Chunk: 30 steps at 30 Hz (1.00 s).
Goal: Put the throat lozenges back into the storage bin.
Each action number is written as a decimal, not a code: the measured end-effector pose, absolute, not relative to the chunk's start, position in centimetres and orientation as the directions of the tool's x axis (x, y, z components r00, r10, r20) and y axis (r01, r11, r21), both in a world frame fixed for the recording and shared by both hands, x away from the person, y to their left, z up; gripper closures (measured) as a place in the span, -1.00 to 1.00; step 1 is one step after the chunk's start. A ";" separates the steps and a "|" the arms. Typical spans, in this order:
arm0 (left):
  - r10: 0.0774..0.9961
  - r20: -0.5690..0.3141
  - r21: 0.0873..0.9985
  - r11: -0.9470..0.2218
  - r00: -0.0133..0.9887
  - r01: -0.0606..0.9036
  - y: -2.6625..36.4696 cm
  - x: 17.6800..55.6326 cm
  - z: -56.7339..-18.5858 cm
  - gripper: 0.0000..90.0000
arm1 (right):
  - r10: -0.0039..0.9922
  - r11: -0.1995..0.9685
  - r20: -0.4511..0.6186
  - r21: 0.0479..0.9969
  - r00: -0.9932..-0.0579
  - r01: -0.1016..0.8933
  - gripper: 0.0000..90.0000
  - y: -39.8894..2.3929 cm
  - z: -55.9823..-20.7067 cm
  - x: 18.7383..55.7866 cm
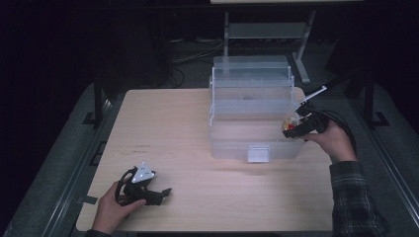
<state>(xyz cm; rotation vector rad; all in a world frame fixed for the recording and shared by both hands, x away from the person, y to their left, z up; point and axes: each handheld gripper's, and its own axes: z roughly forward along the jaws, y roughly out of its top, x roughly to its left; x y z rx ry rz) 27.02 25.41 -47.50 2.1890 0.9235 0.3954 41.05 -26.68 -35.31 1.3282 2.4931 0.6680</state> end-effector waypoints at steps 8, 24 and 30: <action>0.717 0.003 0.718 -0.487 0.697 0.498 25.4 27.0 -47.5 -0.75 | 0.829 0.482 0.019 0.484 -0.559 0.730 -0.57 -26.7 -36.1 41.1; 0.717 0.004 0.718 -0.487 0.697 0.498 25.4 27.0 -47.5 -0.75 | 0.816 0.499 0.024 0.475 -0.577 0.725 -0.62 -26.5 -36.3 41.2; 0.717 0.004 0.718 -0.487 0.697 0.498 25.4 27.0 -47.5 -0.75 | 0.819 0.488 0.020 0.503 -0.574 0.713 -0.61 -26.7 -35.4 40.7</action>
